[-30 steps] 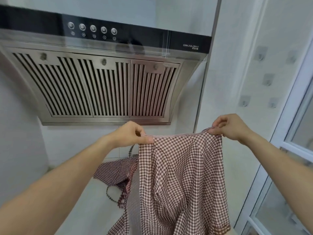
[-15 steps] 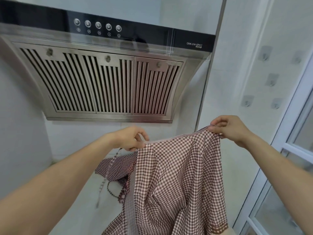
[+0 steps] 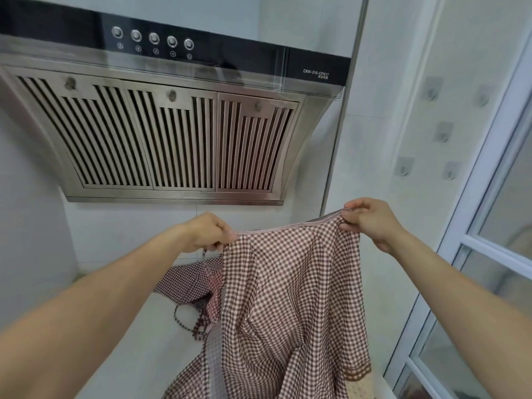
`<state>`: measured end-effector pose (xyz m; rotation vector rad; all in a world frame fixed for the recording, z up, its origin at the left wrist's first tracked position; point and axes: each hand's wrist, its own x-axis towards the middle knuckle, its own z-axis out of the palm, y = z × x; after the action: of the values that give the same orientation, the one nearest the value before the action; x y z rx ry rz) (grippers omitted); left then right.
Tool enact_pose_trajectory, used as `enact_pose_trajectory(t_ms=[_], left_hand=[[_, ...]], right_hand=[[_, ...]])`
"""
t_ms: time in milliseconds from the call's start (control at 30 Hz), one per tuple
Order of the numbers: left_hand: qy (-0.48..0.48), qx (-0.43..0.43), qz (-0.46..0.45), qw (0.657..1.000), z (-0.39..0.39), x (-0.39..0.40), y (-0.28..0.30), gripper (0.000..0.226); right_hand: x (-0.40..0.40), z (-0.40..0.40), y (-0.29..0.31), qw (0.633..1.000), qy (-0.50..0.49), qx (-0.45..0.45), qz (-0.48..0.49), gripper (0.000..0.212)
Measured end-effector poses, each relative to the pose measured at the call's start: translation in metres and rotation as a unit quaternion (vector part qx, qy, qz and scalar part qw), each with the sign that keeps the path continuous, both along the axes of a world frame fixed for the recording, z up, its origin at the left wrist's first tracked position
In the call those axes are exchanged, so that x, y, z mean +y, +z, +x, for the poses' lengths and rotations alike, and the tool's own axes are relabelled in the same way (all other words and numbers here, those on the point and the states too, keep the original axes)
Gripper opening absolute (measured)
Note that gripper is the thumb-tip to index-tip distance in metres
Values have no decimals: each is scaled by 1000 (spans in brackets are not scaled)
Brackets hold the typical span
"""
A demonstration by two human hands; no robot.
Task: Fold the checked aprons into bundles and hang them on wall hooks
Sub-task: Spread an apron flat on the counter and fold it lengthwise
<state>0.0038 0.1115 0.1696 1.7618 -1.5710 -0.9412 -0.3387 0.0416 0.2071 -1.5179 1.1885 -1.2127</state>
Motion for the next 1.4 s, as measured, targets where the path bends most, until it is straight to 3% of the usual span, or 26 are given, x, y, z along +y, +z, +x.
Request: enact_pose_trajectory(t_ms=[100,300,500,700,967,1100,1233,1333,1400], left_hand=[[-44,-9,12,999,4,3,0,10],[-89,-154,-8,984,-6,8,4,20],[-117,-43,-3,992,-16,16,-2,16],[-87,30,16,996,-21,13,-8,15],[-132,-51,123,982,-13,14,-9,10],[-102,-120,63,986,-8,14,-9,16],[-49,-112,-26,992,0,16,-8,18],[-11,-50,-46,998,7,17,-3,12],[18,-67,-67,995,10,17,3,11]], right_hand=[[1,-3,1,1000,-12,2,-14,13],[0,-4,2,999,-10,17,-35,14],[3,-2,4,999,-3,27,-44,14],[3,-5,4,998,-7,44,-54,12],[2,-4,1,997,-4,63,-53,10],[0,-4,1,996,-9,68,-51,9],[-2,-7,0,996,12,83,-23,18],[2,-7,4,993,48,104,0,22],[5,-5,12,991,73,117,2,26]])
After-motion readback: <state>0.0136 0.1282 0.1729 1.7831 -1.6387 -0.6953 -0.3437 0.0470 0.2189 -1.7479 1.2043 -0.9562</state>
